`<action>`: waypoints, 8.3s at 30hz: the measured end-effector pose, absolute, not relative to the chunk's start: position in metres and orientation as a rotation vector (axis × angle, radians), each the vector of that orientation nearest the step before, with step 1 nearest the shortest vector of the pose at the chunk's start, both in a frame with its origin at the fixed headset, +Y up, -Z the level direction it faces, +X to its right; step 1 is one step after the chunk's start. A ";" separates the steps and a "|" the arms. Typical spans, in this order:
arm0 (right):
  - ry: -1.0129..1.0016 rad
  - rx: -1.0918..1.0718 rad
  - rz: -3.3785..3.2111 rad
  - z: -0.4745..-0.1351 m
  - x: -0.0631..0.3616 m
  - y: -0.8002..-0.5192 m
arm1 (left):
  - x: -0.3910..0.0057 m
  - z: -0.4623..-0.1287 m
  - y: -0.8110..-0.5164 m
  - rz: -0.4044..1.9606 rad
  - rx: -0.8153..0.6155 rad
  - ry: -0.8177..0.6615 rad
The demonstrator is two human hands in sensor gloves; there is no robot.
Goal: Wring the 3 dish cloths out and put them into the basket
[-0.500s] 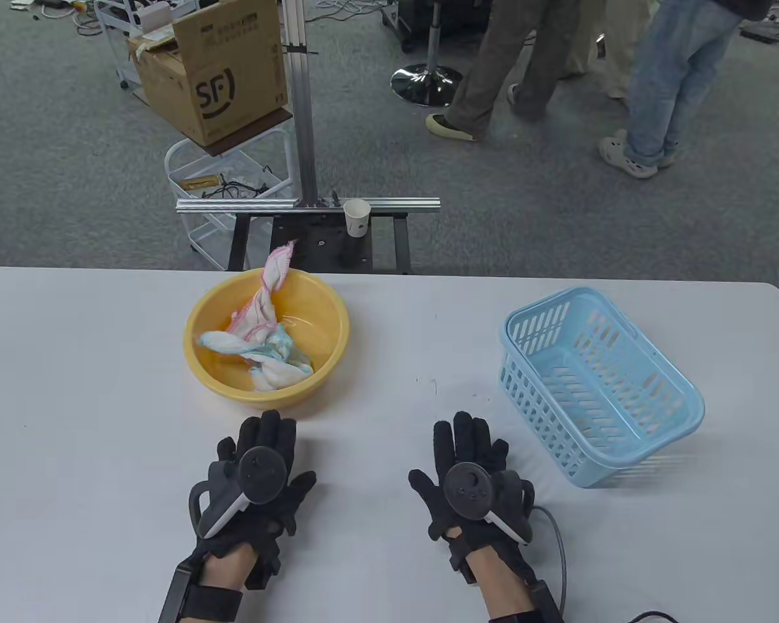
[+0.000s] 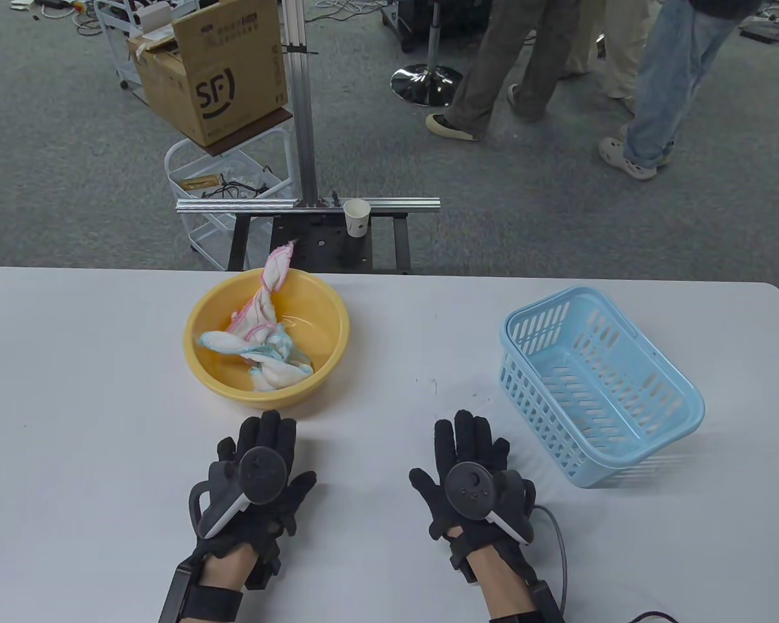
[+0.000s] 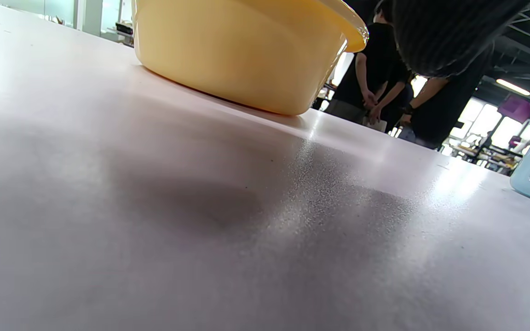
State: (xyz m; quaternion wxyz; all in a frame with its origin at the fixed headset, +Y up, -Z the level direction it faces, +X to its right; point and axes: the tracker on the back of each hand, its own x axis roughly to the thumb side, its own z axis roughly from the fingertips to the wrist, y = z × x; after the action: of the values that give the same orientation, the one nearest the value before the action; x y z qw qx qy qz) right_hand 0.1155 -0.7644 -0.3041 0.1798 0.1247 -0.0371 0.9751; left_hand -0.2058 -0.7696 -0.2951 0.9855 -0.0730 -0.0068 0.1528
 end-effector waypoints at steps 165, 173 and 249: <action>-0.375 -0.046 1.467 -0.287 0.151 -0.739 | -0.138 -0.242 -0.614 0.621 0.299 -0.350; -0.317 -0.077 1.276 -0.290 0.155 -0.745 | -0.147 -0.283 -0.685 0.669 0.005 -0.218; 0.016 0.392 1.867 -0.290 0.105 -0.747 | -0.142 -0.288 -0.755 0.929 -0.435 -0.365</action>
State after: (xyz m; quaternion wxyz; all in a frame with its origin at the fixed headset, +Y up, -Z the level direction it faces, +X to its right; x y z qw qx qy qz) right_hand 0.1051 -0.7466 -0.2901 0.5785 0.1677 0.0069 0.7983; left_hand -0.1422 -0.7552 -0.2878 0.8553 -0.2070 -0.1737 0.4421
